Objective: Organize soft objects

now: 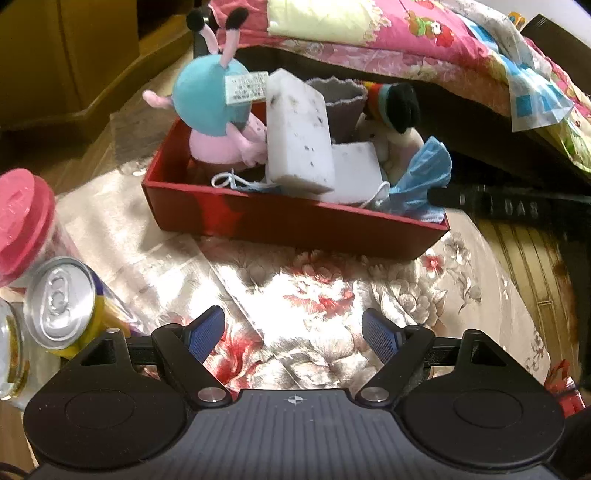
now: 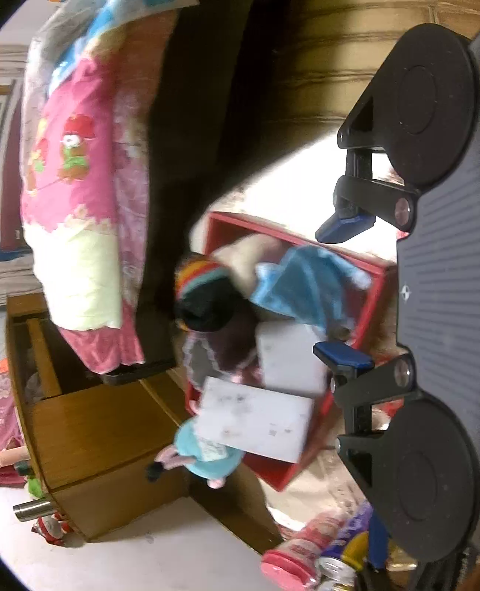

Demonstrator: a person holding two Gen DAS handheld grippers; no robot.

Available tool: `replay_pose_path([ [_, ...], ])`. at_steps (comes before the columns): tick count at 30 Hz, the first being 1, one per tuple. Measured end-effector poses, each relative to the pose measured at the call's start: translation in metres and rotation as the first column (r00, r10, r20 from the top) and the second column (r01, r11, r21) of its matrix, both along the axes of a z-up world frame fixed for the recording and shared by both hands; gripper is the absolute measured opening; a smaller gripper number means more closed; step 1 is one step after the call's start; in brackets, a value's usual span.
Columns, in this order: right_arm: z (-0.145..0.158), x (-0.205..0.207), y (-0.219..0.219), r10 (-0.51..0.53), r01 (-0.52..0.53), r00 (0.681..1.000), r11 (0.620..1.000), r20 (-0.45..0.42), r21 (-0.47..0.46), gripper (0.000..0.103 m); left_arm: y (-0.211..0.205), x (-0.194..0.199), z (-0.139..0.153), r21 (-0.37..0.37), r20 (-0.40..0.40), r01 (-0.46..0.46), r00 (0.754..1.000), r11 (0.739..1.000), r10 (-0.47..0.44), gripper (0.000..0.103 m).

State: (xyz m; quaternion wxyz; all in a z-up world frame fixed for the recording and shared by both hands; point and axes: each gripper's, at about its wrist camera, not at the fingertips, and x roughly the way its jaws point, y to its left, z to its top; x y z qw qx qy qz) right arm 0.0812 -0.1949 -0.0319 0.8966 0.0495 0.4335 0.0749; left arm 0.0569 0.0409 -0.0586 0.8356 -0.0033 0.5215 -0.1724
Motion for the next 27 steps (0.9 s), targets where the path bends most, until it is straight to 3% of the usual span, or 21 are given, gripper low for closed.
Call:
replay_pose_path([
  [11,-0.028,-0.053,0.027,0.087,-0.085,0.99,0.996,-0.11,0.017,0.036,-0.002,-0.019,-0.006,0.033,-0.019,0.012,1.0,0.999,-0.011,0.081],
  [27,-0.015,-0.081,0.045,0.089,-0.085,0.994,0.995,-0.068,0.054,0.037,0.019,-0.05,0.015,0.019,0.067,-0.076,0.995,0.997,0.075,0.082],
])
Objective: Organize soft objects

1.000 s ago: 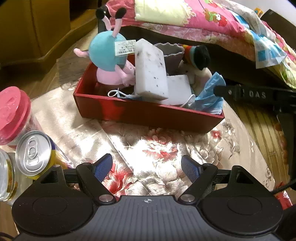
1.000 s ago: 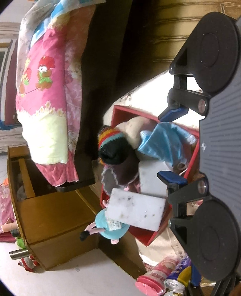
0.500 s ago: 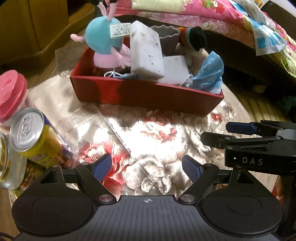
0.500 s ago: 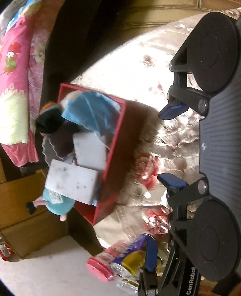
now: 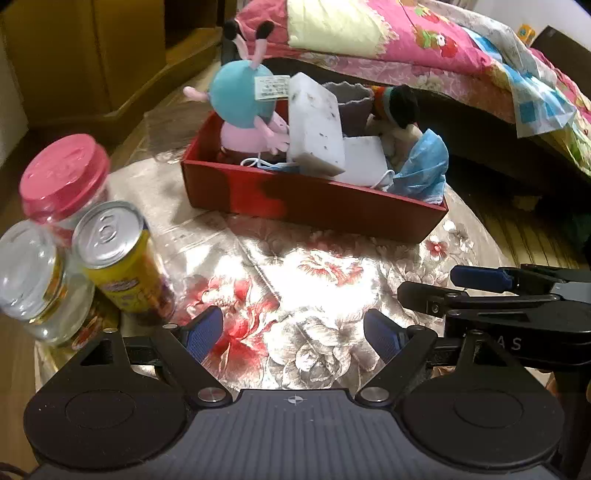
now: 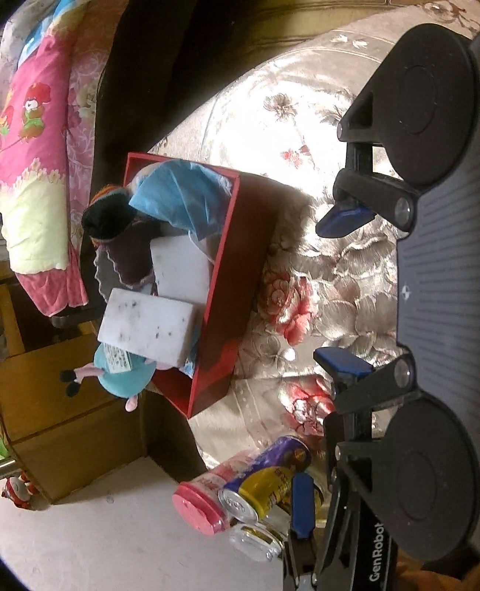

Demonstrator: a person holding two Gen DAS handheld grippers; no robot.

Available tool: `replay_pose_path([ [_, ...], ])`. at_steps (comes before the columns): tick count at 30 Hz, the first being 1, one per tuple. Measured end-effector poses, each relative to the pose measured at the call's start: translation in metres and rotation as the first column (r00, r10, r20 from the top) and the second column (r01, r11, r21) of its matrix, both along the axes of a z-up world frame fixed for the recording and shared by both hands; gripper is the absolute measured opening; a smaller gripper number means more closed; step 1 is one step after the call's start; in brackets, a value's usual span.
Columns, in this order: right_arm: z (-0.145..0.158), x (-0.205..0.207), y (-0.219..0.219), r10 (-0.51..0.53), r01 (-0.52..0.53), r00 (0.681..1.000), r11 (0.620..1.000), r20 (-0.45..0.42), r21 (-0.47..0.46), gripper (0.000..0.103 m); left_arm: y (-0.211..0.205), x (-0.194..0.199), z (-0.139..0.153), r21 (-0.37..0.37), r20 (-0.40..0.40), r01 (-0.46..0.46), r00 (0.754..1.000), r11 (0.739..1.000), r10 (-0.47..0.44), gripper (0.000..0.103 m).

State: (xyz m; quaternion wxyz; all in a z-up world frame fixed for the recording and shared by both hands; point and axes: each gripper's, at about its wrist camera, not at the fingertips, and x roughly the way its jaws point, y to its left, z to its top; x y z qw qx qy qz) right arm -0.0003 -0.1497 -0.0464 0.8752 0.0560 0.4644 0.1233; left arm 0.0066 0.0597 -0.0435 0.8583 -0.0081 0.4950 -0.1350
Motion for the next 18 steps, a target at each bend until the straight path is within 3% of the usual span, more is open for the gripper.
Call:
replay_pose_path([
  [18,0.016,-0.04,0.02,0.008,-0.01,0.999,0.999,0.04,0.04,0.04,0.024,-0.052,0.018,-0.007,0.107,-0.106,0.989,0.994,0.106,0.083],
])
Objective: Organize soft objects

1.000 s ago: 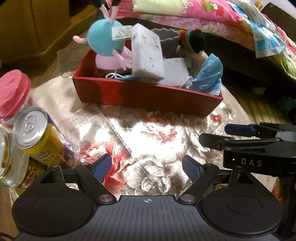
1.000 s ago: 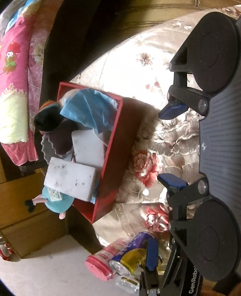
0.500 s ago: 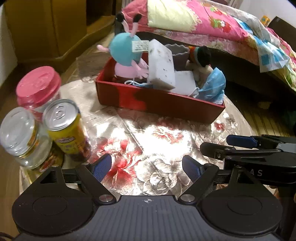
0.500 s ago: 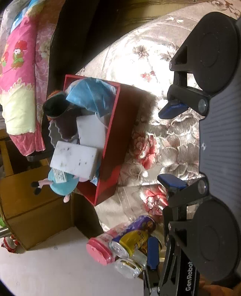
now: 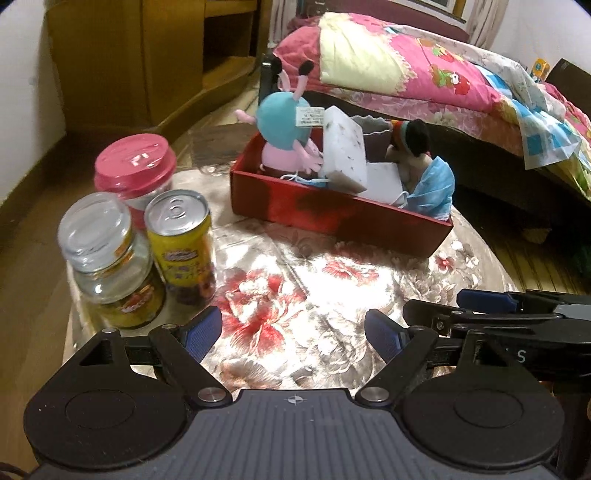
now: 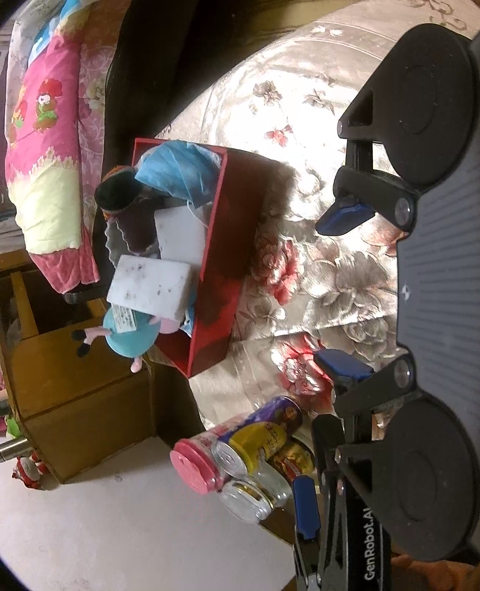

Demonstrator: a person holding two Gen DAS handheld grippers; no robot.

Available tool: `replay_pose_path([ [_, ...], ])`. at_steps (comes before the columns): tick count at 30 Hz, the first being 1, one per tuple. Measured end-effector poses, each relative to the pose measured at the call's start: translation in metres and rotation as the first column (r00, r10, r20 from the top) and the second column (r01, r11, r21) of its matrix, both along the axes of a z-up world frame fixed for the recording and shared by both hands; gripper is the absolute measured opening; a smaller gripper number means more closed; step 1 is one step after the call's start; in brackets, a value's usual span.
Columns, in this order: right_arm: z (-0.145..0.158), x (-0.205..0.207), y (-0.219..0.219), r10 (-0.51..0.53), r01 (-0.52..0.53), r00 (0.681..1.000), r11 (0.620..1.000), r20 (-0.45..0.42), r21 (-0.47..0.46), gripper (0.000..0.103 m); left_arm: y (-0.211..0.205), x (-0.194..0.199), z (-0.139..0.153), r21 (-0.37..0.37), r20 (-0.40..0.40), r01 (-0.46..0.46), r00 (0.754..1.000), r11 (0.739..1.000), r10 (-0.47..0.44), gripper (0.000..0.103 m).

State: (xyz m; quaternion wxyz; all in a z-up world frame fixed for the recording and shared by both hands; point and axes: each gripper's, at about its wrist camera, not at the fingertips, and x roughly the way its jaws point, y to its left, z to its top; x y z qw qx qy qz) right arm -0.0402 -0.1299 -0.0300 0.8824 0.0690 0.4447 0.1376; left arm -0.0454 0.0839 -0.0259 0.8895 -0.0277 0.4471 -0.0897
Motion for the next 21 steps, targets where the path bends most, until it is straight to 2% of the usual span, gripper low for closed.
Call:
replay_pose_path([
  [12,-0.003,-0.015,0.012,0.022,-0.022,1.0,1.0,-0.01,-0.008,0.042,0.012,-0.013,0.001,0.004,0.021,-0.051,0.999,0.999,0.051,0.084],
  [21,-0.004,-0.013,0.009,0.01,-0.01,1.0,1.0,-0.009,-0.002,0.043,0.01,-0.011,0.002,0.027,0.05,-0.062,0.997,0.998,0.06,0.09],
])
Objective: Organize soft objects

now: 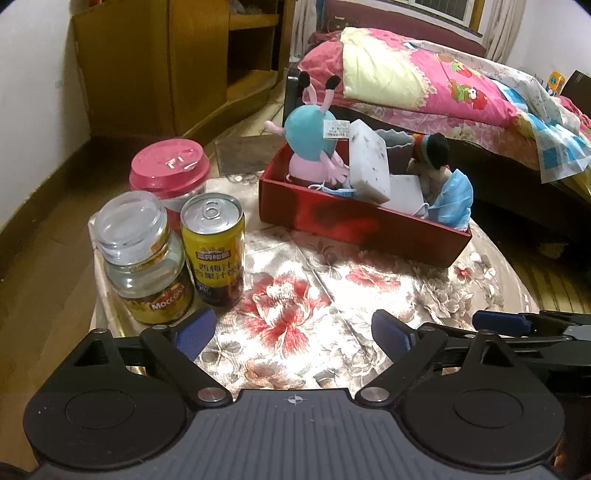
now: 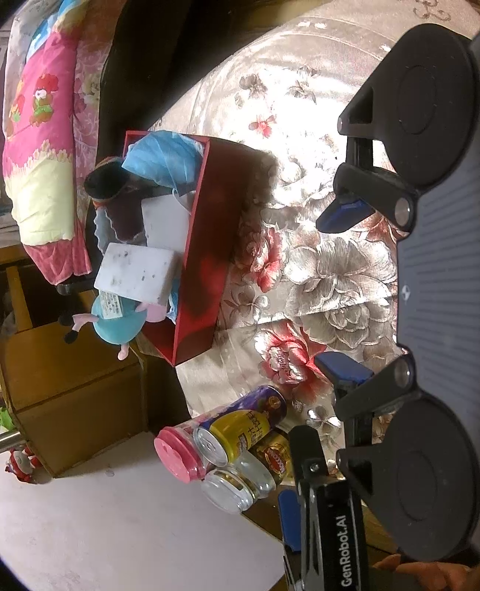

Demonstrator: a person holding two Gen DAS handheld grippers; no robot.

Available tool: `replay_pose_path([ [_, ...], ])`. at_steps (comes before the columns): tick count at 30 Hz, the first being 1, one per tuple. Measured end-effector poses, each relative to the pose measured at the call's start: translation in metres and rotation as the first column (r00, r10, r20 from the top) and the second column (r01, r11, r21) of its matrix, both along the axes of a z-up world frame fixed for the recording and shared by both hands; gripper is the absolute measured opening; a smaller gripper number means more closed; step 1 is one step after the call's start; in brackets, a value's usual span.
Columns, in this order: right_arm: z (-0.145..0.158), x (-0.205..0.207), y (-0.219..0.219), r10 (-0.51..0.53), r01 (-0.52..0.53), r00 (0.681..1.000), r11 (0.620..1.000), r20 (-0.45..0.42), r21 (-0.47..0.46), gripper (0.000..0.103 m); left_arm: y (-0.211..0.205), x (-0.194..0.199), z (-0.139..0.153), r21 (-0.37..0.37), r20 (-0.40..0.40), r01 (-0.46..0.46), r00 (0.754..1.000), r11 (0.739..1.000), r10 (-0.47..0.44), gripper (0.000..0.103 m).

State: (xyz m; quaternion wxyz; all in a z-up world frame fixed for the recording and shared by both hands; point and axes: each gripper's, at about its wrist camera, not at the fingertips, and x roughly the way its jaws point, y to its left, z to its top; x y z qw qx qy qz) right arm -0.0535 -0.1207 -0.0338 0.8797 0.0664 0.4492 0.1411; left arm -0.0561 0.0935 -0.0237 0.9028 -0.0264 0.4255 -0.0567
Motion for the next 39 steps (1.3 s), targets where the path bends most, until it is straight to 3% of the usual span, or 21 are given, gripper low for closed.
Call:
replay_pose_path([
  [21,0.0,0.002,-0.012,-0.036,0.036,0.999,0.999,0.008,0.022,0.044,-0.008,0.009,-0.005,0.019,0.007,-0.004,1.0,1.0,0.004,0.097],
  [39,0.007,0.001,-0.014,-0.057,0.056,0.998,0.998,0.036,0.031,0.047,-0.006,0.008,-0.001,-0.017,0.043,-0.004,0.999,1.0,0.005,0.098],
])
